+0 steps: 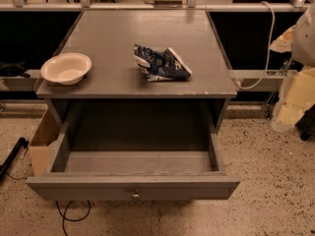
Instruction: Close top drawer
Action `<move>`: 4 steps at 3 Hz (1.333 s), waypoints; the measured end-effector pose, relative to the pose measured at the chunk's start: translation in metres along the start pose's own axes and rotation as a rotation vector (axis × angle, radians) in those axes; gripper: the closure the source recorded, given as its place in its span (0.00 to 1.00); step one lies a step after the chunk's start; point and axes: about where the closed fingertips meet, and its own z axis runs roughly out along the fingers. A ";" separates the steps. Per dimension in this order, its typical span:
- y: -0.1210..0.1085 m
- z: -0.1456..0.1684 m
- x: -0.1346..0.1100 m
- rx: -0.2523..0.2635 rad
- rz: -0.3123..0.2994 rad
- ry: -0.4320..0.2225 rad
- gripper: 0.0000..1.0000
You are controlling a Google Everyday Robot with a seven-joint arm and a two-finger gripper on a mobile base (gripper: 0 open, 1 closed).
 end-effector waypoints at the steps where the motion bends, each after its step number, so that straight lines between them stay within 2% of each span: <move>1: 0.000 0.000 0.000 0.000 0.000 0.000 0.00; 2: 0.000 0.000 0.000 0.000 0.000 0.000 0.11; 3: 0.000 0.000 0.000 0.001 0.000 -0.001 0.35; 4: 0.017 0.001 0.001 -0.033 -0.001 -0.018 0.58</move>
Offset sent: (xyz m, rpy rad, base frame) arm 0.0000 0.0000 0.0000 0.0000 0.0000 0.0000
